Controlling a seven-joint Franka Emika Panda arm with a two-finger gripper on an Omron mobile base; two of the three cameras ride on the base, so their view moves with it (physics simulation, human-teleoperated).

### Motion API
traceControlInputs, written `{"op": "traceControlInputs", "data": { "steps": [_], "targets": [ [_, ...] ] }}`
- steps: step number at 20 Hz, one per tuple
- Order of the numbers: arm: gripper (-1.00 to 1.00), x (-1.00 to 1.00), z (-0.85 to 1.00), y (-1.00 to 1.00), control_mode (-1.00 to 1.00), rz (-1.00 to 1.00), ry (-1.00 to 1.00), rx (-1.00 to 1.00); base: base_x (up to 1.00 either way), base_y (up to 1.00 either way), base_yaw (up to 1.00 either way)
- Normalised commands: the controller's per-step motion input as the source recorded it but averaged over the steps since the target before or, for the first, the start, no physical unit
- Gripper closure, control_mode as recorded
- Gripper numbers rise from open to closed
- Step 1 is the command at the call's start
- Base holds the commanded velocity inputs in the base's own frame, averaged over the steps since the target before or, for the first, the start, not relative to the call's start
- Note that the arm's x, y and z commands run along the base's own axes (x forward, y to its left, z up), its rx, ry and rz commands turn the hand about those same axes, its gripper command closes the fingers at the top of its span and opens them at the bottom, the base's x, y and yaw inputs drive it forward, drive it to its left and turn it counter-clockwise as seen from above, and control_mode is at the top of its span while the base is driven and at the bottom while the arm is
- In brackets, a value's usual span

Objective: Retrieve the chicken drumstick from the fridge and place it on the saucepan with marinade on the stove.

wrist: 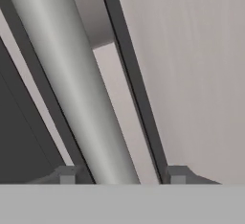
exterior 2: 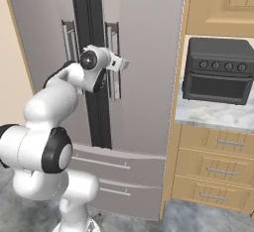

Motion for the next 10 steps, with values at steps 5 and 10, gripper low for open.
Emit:
{"op": "traceControlInputs", "data": {
  "steps": [5, 10],
  "targets": [
    [1.0, 0.06, 0.0, 0.0, -1.0, 0.0, 0.18, 0.0, 0.0, 0.0, 0.0],
    [1.0, -0.27, -0.02, -0.01, -1.0, 0.0, 0.12, 0.0, 0.0, 0.0, 0.0]
  ]
}}
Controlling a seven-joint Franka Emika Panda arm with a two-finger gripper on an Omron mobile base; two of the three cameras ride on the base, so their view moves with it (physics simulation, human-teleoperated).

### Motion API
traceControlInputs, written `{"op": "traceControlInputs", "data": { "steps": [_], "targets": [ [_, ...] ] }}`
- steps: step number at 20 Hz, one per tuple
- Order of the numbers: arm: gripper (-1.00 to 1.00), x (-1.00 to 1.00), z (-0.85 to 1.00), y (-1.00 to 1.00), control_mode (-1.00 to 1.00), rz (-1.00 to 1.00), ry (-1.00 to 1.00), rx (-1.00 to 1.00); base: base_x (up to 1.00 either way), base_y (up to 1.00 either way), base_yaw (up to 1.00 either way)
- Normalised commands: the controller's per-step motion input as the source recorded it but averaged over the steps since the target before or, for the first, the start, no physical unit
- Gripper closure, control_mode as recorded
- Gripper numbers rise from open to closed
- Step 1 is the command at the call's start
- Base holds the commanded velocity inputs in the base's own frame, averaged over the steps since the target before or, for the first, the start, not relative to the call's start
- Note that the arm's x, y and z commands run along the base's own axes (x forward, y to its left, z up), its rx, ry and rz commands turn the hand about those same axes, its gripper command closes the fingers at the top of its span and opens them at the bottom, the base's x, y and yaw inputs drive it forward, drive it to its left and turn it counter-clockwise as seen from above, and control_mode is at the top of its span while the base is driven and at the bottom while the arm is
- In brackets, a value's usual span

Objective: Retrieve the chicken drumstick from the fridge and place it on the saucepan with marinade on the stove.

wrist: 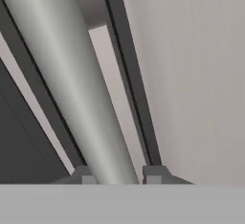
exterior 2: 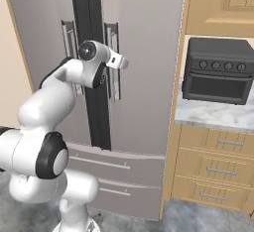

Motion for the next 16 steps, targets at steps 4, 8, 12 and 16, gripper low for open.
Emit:
{"op": "traceControlInputs", "data": {
  "steps": [4, 8, 12, 16],
  "targets": [
    [1.0, -0.43, -0.11, -0.08, -1.0, 0.0, 0.04, 0.0, 0.0, 0.0, 0.0],
    [1.0, -0.45, -0.09, -0.11, -1.0, 0.0, 0.0, 0.0, 0.0, 0.0, 0.0],
    [1.0, -0.41, -0.08, -0.12, -1.0, 0.0, 0.0, 0.0, 0.0, 0.0, 0.0],
    [1.0, -0.39, -0.1, -0.16, -1.0, 0.0, 0.0, 0.0, 0.0, 0.0, 0.0]
  ]
}}
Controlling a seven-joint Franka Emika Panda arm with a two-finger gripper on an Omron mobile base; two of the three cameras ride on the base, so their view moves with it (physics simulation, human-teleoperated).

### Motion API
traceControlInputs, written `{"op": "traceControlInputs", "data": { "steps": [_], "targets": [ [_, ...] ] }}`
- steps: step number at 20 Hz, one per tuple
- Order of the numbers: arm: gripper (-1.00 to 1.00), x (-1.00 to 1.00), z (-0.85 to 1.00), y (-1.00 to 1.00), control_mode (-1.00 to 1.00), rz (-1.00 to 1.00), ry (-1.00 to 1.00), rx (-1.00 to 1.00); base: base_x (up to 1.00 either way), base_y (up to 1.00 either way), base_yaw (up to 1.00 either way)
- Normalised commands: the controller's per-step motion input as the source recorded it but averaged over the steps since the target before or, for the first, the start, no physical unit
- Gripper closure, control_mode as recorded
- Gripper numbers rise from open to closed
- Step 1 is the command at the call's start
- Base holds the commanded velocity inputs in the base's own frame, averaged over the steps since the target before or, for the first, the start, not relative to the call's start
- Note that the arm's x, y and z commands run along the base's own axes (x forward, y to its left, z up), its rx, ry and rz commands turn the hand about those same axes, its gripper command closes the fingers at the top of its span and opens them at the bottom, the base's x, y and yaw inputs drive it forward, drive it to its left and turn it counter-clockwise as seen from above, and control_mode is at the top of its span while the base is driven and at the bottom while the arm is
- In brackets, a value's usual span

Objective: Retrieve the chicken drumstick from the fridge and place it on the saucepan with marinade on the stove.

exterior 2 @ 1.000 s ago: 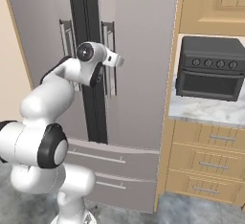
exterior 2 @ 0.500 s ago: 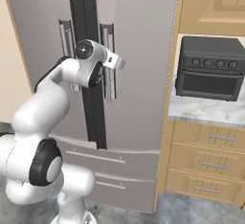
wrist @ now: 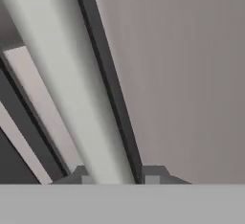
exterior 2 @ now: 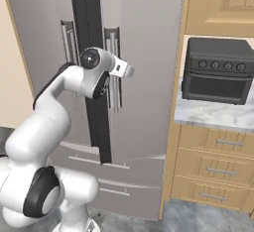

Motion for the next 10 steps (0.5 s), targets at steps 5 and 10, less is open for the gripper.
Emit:
{"op": "traceControlInputs", "data": {
  "steps": [5, 10],
  "targets": [
    [1.0, -0.42, -0.09, -0.25, -1.0, 0.01, 0.0, 0.0, 0.0, 0.0, 0.0],
    [1.0, -0.42, -0.06, -0.35, -1.0, 0.03, 0.03, 0.0, 0.0, 0.0, 0.0]
  ]
}}
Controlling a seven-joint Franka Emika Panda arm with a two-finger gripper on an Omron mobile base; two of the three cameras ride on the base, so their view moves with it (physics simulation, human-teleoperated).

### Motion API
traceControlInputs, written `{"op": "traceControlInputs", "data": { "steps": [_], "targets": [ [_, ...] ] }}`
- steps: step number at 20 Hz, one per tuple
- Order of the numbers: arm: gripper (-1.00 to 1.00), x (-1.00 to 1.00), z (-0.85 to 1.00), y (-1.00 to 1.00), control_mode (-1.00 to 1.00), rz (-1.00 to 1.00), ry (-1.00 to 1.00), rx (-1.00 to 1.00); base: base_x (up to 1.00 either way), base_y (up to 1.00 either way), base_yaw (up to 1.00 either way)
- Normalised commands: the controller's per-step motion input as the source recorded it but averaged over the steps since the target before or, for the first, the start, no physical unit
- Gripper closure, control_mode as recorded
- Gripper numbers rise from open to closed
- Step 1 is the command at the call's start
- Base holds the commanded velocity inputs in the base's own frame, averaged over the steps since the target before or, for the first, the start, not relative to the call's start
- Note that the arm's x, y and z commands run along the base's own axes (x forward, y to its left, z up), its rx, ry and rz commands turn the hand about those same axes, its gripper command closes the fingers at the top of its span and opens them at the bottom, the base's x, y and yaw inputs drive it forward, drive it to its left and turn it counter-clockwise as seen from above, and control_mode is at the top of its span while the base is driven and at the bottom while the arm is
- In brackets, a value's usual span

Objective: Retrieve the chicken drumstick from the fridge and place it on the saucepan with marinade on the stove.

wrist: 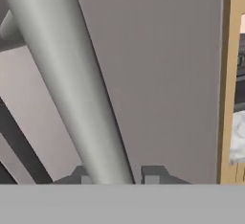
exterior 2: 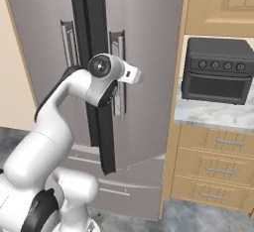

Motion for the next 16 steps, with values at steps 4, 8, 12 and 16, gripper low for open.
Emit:
{"op": "traceControlInputs", "data": {
  "steps": [4, 8, 12, 16],
  "targets": [
    [1.0, -0.43, -0.08, -0.4, -1.0, 0.03, 0.03, 0.0, 0.0, 0.0, 0.0],
    [1.0, -0.43, -0.1, -0.44, -1.0, 0.03, 0.04, 0.0, 0.0, 0.0, 0.0],
    [1.0, -0.51, -0.15, -0.59, -1.0, 0.03, 0.05, 0.0, 0.0, 0.0, 0.0],
    [1.0, -0.54, -0.15, -0.69, -1.0, 0.06, 0.04, 0.0, 0.0, 0.0, 0.0]
  ]
}}
